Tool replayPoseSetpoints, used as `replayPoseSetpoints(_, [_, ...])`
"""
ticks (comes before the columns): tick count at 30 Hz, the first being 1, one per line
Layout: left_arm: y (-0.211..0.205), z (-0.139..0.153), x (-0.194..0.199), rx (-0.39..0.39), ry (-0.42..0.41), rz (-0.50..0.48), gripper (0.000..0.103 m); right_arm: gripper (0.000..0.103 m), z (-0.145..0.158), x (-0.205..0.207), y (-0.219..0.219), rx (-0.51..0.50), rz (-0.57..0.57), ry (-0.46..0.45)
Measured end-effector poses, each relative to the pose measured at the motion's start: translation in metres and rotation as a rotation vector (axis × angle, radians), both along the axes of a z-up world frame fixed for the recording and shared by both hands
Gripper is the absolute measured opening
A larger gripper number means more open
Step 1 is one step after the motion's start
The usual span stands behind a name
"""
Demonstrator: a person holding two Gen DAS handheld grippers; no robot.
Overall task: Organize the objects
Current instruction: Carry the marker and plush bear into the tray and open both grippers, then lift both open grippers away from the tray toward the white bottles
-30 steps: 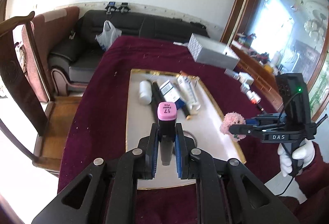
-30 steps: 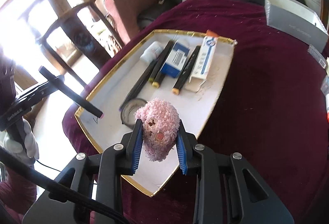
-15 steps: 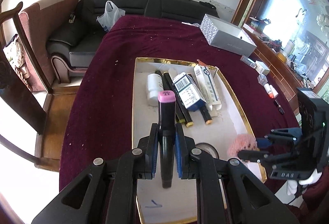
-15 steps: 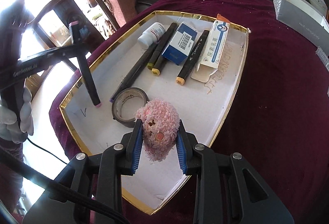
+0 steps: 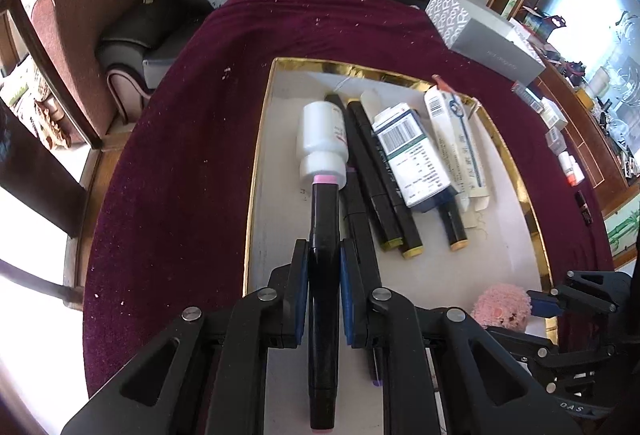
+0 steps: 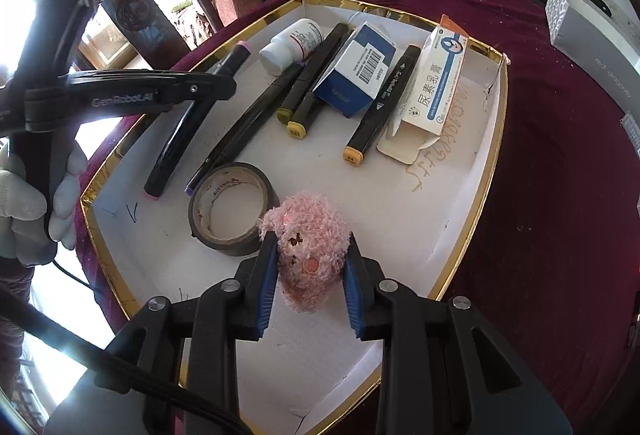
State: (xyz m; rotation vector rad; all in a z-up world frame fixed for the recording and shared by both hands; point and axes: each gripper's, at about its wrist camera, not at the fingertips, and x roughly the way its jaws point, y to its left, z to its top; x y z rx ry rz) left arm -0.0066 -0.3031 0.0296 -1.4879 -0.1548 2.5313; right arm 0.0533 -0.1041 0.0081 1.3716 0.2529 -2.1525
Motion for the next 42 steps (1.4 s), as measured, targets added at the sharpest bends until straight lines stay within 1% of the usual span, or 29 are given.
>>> replayPoseSetpoints(3, [0.0,-0.005,-0.003,0.0,-0.021,0.002,0.012,0.028,-0.004,-0.001,-0.002,0.026,0.004,0.006])
replayPoseSetpoints(10, [0.001,-0.004,-0.007,0.0,-0.02,0.004,0.012,0.028,-0.008,0.0,-0.005,0.033,0.004,0.02])
replayPoseSetpoints(20, [0.008,-0.006,-0.009,-0.061,-0.02,-0.002,0.012,0.03,-0.009,0.007,-0.011,0.077,0.008,0.072])
replayPoseSetpoints(23, [0.008,-0.005,-0.009,-0.064,-0.02,-0.001,0.012,0.031,-0.01,0.009,-0.014,0.098,0.011,0.091])
replayPoseSetpoints(26, [0.007,-0.004,-0.01,-0.065,-0.017,0.009,0.012,0.033,-0.012,0.01,-0.016,0.104,0.007,0.092])
replayPoseSetpoints(29, [0.005,-0.004,-0.01,-0.048,-0.012,0.011,0.014,0.034,-0.012,0.009,-0.015,0.106,-0.002,0.092])
replayPoseSetpoints(30, [0.005,-0.003,-0.01,-0.041,-0.009,0.011,0.019,0.036,-0.012,0.009,-0.015,0.106,-0.004,0.092])
replayPoseSetpoints(31, [0.004,-0.002,-0.01,-0.03,-0.002,0.009,0.029,0.037,-0.012,0.01,-0.016,0.107,-0.007,0.094])
replayPoseSetpoints(32, [0.004,0.0,-0.009,-0.012,0.006,0.003,0.033,0.038,-0.011,0.01,-0.016,0.109,-0.01,0.097])
replayPoseSetpoints(34, [0.005,0.002,-0.007,0.014,0.011,-0.003,0.044,0.043,-0.009,0.012,-0.016,0.107,-0.013,0.1])
replayPoseSetpoints(35, [0.006,0.003,-0.006,0.012,0.017,-0.002,0.047,0.044,-0.008,0.013,-0.016,0.105,-0.015,0.102])
replayPoseSetpoints(36, [0.008,0.005,-0.005,0.008,0.022,0.002,0.051,0.046,-0.007,0.014,-0.015,0.104,-0.016,0.106])
replayPoseSetpoints(37, [0.009,0.007,-0.004,0.006,0.031,0.006,0.054,0.047,-0.005,0.015,-0.014,0.104,-0.018,0.11])
replayPoseSetpoints(39, [0.009,0.012,-0.002,0.027,0.047,0.014,0.055,0.047,-0.001,0.018,-0.013,0.102,-0.021,0.123])
replayPoseSetpoints(42, [0.006,0.024,0.005,0.057,0.075,0.036,0.055,0.051,0.008,0.023,-0.01,0.092,-0.03,0.148])
